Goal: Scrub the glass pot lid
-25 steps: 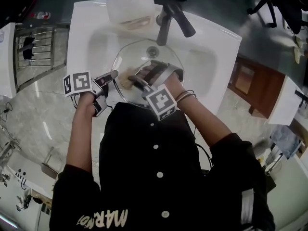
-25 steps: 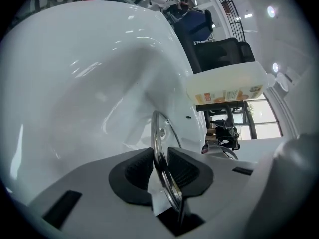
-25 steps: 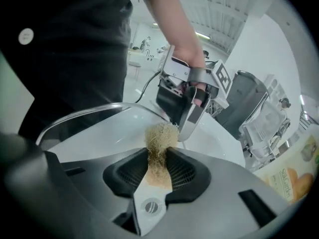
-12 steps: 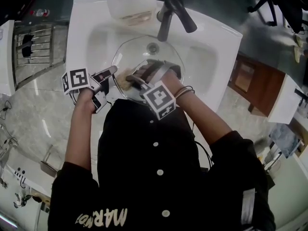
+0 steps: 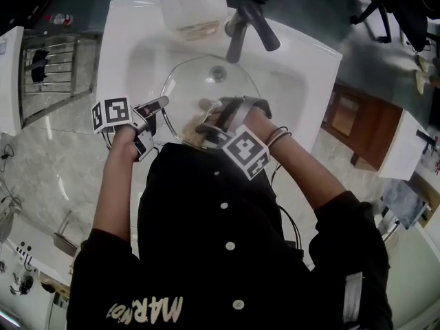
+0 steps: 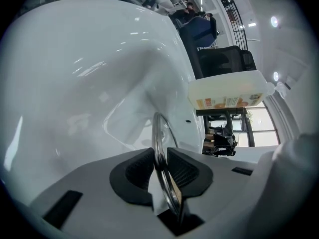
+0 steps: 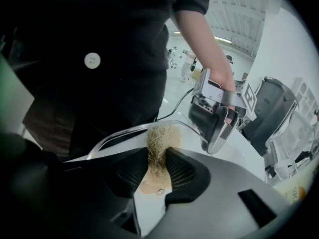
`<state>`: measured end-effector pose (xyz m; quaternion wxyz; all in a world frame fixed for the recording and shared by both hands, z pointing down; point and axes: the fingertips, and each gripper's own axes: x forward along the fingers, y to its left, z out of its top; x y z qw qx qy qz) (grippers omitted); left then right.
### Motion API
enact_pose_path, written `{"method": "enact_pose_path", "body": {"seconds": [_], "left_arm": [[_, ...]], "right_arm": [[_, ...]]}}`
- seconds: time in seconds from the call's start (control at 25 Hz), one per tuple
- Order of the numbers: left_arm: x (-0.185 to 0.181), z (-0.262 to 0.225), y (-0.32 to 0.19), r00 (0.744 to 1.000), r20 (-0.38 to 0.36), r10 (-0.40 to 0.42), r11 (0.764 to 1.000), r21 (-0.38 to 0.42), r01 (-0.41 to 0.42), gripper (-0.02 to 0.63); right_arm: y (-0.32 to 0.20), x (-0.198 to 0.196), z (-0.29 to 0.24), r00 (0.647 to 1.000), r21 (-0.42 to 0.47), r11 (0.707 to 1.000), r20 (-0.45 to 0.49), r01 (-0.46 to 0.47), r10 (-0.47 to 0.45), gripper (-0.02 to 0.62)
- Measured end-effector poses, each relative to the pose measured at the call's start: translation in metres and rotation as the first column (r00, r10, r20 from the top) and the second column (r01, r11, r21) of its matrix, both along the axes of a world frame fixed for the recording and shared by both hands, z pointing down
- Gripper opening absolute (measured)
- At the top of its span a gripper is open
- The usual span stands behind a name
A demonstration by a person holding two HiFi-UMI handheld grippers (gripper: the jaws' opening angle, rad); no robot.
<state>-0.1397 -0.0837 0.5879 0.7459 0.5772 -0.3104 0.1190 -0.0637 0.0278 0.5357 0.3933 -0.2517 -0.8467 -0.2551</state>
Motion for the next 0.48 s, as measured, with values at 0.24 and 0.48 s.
{"method": "enact_pose_path", "body": {"seconds": [0.24, 0.48], "left_arm": [[0.0, 0.0, 0.0, 1.0, 0.006, 0.007, 1.0, 0.001, -0.007, 0.103], [0.0, -0.001, 0.0, 1.0, 0.006, 0.008, 1.0, 0.01, -0.008, 0.103]], "right_arm": [[0.014, 0.034, 0.002, 0.992, -0.025, 0.996, -0.088, 0.086, -0.088, 0.126], [0.022, 0.068, 0.006, 0.971, -0.066, 0.992, -0.206, 0.105, -0.117, 0.126]]}}
